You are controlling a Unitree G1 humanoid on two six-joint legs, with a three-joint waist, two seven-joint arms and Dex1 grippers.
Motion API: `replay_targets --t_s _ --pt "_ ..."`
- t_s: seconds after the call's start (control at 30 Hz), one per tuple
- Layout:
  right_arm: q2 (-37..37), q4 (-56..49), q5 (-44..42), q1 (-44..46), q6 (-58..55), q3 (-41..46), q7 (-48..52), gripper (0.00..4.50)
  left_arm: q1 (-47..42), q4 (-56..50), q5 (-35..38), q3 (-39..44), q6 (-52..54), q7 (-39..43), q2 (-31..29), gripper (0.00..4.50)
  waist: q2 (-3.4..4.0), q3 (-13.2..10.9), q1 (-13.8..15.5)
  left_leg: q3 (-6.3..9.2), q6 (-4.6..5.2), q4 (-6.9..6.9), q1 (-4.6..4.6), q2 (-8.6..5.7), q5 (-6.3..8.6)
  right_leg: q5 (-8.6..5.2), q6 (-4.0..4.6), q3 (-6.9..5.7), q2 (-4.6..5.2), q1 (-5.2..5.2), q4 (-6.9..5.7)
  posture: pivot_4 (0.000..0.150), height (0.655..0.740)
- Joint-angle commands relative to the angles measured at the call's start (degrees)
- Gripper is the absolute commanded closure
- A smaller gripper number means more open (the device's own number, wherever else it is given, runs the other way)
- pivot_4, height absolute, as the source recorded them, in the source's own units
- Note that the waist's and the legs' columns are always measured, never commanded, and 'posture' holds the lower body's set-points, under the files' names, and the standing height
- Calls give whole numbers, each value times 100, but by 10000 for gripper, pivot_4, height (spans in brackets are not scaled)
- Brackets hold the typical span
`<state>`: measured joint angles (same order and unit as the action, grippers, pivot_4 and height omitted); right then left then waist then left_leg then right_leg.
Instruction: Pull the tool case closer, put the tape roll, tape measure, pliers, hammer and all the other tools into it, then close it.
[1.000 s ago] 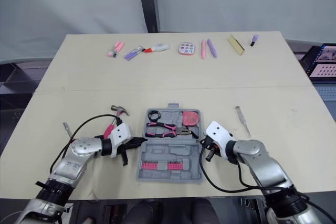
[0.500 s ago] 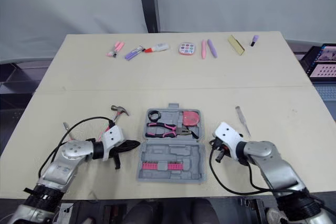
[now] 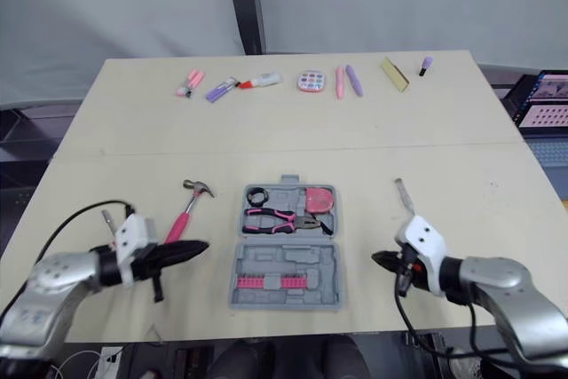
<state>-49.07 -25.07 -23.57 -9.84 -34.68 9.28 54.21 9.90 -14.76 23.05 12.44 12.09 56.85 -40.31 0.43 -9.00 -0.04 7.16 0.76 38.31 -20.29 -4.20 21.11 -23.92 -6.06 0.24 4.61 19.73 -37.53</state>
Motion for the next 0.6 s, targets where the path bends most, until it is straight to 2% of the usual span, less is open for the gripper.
replay_targets --t_s 0.03,0.13,0.23,0.27,0.37,0.4,0.6 --pt "-4 -372 -304 -397 401 342 382 45000 576 -445 498 712 -100 92 35 30222 -2 1 10 2 0 3 2 3 0 0 0 -1 -2 -12 14 1500 7400" --pt "-88 -515 -494 -696 292 400 560 36567 1134 -509 579 998 -238 294 21 16911 -1 1 33 2 0 13 3 2 0 0 0 0 -1 -27 57 1500 7400" --pt "-59 -448 -439 -789 422 386 544 22657 1437 -480 570 1141 -438 347 114 2518 -1 0 69 2 0 12 2 2 0 0 0 -1 -1 -29 64 1500 7400" --pt "-35 -403 -392 -811 489 359 529 18314 1530 -451 541 1185 -557 336 177 0 -1 0 79 0 0 13 2 1 0 0 0 1 -1 -29 65 1500 7400" --pt "-19 -344 -356 -873 625 328 549 2594 1754 -439 563 1253 -715 347 302 0 -1 1 106 -1 0 10 2 1 0 0 0 0 -1 -29 67 1500 7400" --pt "-28 -330 -352 -886 661 328 557 201 1796 -448 562 1252 -746 362 314 0 -1 0 117 -2 1 8 2 1 0 0 0 0 -1 -28 67 1500 7400" --pt "-47 -283 -371 -913 741 335 537 201 1815 -440 598 1205 -803 349 346 0 -2 0 141 -3 1 13 2 1 0 0 0 1 -1 -29 67 1500 7400"
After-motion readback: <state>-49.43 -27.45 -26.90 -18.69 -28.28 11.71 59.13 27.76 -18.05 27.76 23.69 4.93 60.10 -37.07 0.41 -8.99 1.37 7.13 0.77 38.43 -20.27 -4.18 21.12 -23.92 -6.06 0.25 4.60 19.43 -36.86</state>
